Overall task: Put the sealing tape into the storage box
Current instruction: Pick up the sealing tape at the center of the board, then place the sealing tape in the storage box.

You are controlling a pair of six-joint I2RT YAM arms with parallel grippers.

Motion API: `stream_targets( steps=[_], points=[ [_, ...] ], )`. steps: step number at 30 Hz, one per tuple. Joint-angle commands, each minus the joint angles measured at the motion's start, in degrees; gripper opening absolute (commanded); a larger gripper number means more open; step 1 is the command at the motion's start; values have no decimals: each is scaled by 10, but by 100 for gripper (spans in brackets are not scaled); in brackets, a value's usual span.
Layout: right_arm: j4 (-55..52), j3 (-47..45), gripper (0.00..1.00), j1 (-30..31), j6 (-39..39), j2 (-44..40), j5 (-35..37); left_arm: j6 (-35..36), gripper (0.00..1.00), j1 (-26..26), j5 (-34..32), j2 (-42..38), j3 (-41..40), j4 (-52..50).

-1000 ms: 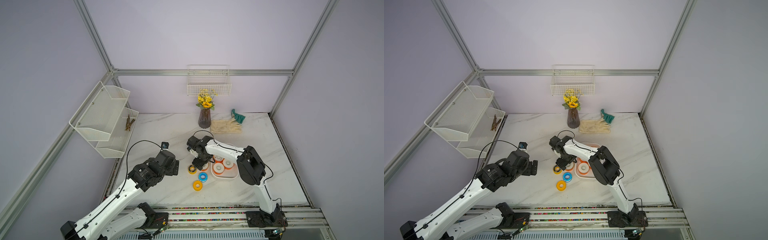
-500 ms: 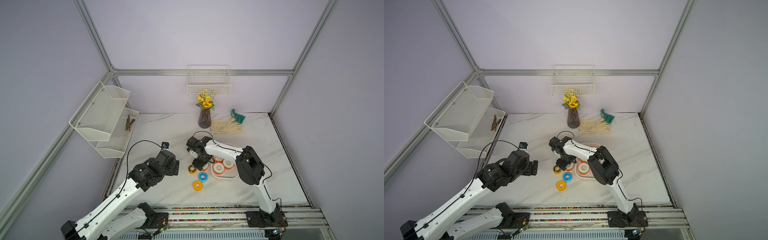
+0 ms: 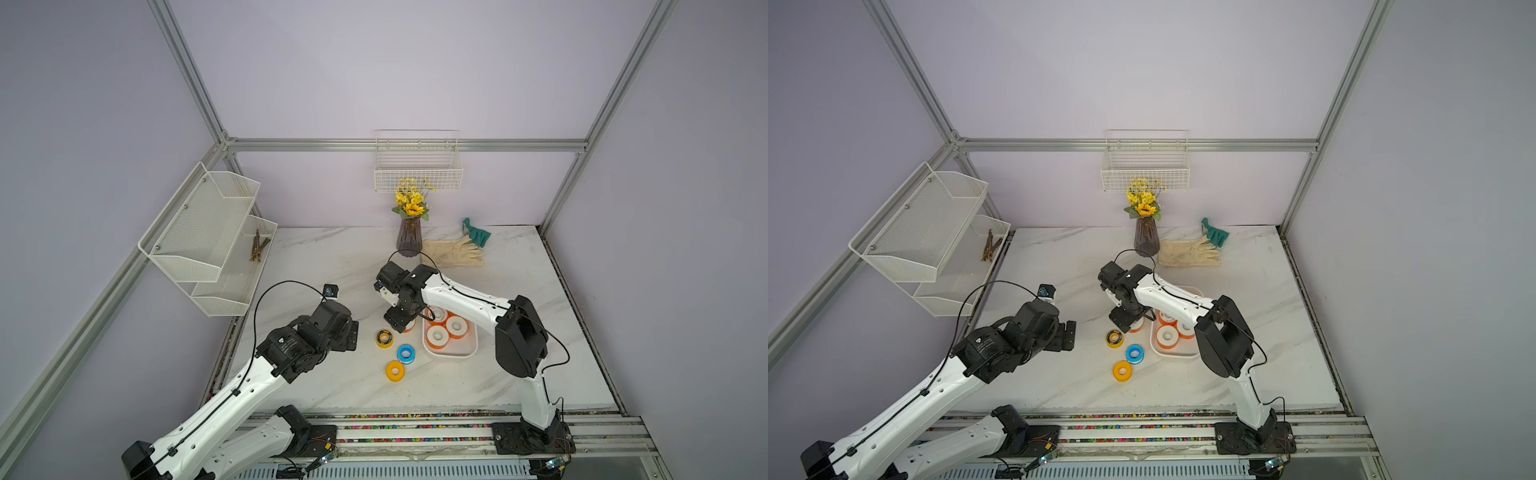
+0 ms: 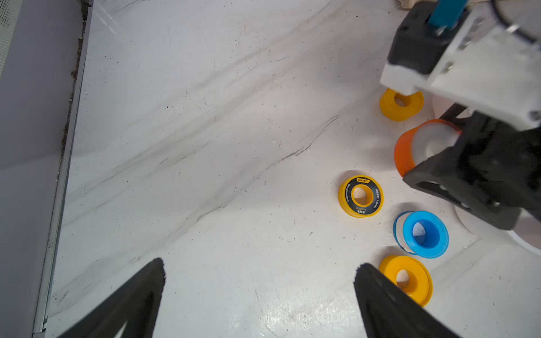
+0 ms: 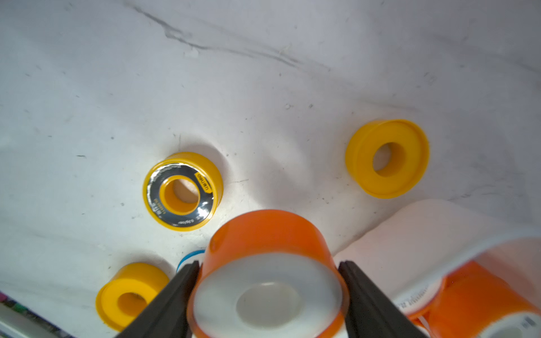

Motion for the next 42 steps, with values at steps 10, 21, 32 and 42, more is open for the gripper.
stream_targets(
  steps=[10, 21, 32, 42],
  points=[
    [35, -101, 68, -42, -78, -131, 110, 4, 100, 4, 4, 0, -4, 13],
    [106, -190, 72, -108, -277, -201, 81, 4, 100, 5, 7, 0, -4, 13],
    [99, -181, 73, -147, -465, -163, 8, 5, 100, 4, 4, 3, -5, 13],
    [63, -123, 73, -159, -515, -80, -28, 5, 100, 4, 7, 7, -4, 13]
  ],
)
